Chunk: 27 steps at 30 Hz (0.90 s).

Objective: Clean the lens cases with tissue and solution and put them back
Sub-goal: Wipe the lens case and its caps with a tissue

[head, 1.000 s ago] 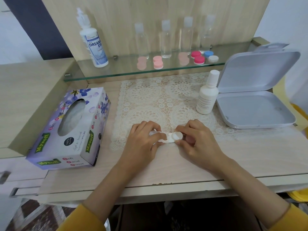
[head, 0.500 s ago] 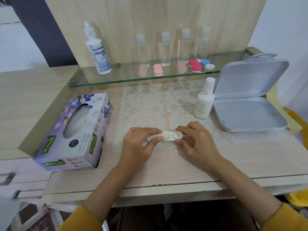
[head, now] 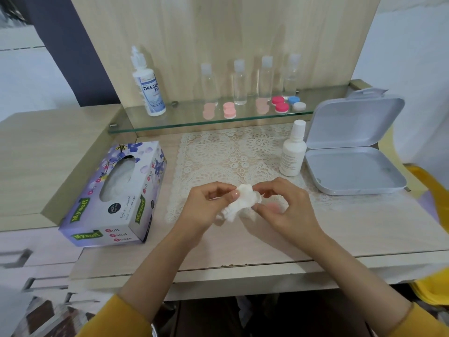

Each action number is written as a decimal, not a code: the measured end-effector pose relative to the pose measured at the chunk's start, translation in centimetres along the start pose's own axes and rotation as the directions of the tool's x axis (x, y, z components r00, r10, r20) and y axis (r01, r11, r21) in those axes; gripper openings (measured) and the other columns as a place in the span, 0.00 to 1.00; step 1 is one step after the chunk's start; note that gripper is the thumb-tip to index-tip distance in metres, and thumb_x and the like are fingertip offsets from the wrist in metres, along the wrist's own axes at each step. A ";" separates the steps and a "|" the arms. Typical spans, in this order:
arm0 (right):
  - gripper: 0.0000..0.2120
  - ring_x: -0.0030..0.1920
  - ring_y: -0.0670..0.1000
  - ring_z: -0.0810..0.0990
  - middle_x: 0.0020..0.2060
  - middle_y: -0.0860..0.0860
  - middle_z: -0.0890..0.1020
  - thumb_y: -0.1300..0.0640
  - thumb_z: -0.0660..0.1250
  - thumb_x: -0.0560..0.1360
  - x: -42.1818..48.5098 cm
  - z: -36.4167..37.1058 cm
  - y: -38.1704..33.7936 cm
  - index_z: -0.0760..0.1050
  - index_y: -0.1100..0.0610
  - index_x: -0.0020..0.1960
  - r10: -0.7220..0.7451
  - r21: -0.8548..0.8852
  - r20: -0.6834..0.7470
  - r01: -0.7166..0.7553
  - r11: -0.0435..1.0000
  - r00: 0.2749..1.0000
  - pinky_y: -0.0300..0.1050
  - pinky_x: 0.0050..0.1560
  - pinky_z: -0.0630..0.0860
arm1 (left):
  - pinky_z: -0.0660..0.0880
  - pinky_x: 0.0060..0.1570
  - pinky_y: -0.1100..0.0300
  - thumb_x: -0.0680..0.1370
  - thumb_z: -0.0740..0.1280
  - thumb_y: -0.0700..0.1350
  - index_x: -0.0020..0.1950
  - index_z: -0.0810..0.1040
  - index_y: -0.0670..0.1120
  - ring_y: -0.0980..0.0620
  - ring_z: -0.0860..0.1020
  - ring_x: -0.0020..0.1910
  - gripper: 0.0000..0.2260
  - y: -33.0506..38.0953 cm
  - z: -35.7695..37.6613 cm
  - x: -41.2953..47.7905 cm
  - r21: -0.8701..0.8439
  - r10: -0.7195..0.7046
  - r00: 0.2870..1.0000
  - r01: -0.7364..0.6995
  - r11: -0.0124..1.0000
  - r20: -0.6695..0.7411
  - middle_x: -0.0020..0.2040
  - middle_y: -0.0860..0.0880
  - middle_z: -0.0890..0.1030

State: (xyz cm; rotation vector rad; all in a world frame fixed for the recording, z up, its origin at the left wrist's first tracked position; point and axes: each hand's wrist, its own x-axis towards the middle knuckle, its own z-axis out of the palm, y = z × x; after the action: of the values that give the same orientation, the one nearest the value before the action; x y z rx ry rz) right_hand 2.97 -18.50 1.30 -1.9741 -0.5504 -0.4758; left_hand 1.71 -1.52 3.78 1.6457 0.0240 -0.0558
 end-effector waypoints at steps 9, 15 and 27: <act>0.06 0.49 0.43 0.78 0.45 0.44 0.81 0.47 0.69 0.63 -0.4 0.1 -0.8 0.74 0.48 0.35 0.141 0.227 -0.066 -0.123 0.966 0.988 0.43 0.53 0.74 | 0.77 0.40 0.63 0.71 0.70 0.41 0.47 0.82 0.45 0.56 0.80 0.39 0.06 -0.1 0.7 -0.8 -0.055 0.018 1.000 -0.019 0.998 -0.025 0.40 0.51 0.83; 0.04 0.36 0.40 0.75 0.31 0.41 0.77 0.57 0.67 0.64 -0.1 -1.9 -0.3 0.72 0.52 0.37 0.092 0.085 -0.202 -0.076 0.993 0.975 0.28 0.40 0.68 | 0.78 0.49 0.61 0.70 0.69 0.33 0.47 0.81 0.48 0.50 0.82 0.42 0.12 -0.4 -0.1 -0.6 -0.078 0.042 0.998 -0.045 0.996 -0.049 0.44 0.46 0.81; 0.07 0.38 0.48 0.70 0.33 0.55 0.77 0.60 0.65 0.68 -0.2 -0.5 1.6 0.80 0.62 0.38 -0.375 -0.355 -0.094 0.321 0.878 0.922 0.39 0.41 0.67 | 0.75 0.43 0.71 0.68 0.71 0.31 0.49 0.81 0.46 0.60 0.80 0.38 0.14 -1.3 1.0 -0.7 0.004 0.020 0.999 -0.020 1.000 -0.040 0.36 0.55 0.84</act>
State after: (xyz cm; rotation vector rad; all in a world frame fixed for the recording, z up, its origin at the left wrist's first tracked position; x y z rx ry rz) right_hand 3.61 -19.66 0.30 -2.1348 -0.7700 -1.0039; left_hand 0.90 -2.38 2.50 1.6504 0.0382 -0.0073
